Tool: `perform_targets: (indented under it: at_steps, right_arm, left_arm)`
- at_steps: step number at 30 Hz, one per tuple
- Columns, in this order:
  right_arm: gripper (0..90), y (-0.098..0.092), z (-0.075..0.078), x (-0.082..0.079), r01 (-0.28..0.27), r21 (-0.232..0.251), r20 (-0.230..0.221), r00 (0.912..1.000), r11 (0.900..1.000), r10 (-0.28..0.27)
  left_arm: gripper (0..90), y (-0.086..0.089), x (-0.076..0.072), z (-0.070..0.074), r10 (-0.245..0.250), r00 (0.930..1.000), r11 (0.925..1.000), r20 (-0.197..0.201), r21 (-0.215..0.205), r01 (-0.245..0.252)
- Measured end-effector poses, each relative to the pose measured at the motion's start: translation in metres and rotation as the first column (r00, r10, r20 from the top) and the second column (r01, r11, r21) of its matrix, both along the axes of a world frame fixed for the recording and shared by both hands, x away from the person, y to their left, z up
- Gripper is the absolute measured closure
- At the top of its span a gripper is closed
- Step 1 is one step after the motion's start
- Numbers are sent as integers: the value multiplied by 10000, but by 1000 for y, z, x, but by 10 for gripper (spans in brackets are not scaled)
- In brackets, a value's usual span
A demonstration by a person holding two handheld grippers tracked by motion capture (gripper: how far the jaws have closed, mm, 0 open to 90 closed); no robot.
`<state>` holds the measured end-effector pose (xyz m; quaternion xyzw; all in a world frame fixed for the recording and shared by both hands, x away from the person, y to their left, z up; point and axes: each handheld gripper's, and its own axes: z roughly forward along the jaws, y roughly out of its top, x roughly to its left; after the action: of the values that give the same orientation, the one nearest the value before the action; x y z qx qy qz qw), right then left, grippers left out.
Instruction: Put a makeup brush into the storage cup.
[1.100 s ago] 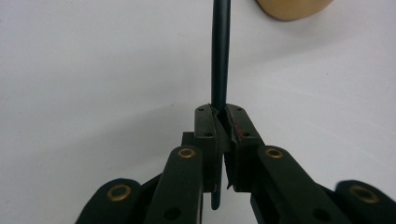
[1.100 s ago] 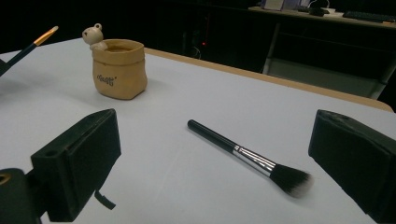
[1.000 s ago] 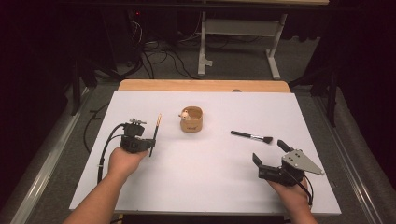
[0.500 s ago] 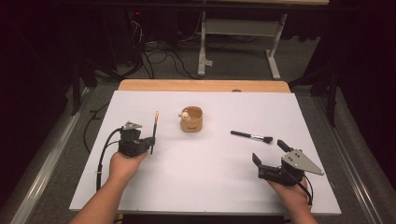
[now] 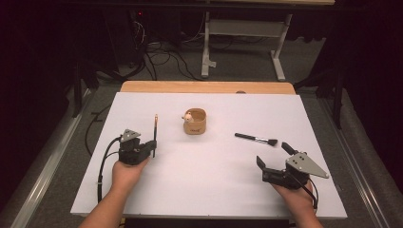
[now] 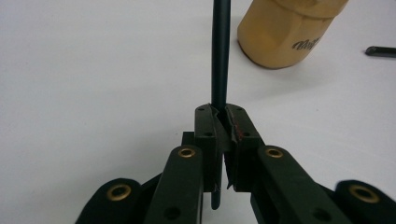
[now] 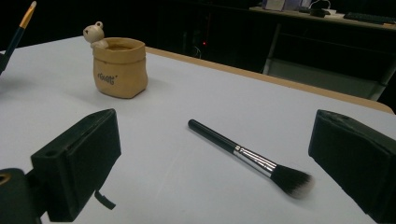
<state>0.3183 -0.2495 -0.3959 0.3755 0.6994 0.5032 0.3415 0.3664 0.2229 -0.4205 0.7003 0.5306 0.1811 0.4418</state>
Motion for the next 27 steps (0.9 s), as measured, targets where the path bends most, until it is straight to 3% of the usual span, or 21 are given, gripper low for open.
perform_targets:
  at_steps: [2, 12, 19, 27]
  right_arm:
    - [37, 0, 0, 0, 19, 9, -22, 10000, 10000, -19]
    - [43, 2, 0, 0, -42, -39, 97, 9999, 10000, 42]
    - [44, 2, -1, 0, 0, -110, 42, 10000, 9999, 1]
    - [43, 4, -3, 2, -6, -147, 19, 10000, 9999, 6]
  left_arm:
    - [844, -2, -2, -1, -3, 9999, 9999, 164, 141, 1]
    - [844, -7, -5, -5, -157, 9959, 9992, 886, -340, 187]
    - [844, -8, -9, -2, -387, 9882, 9980, 1479, -429, 455]
    - [844, -6, -11, -3, -620, 9853, 9950, 1591, -676, 736]
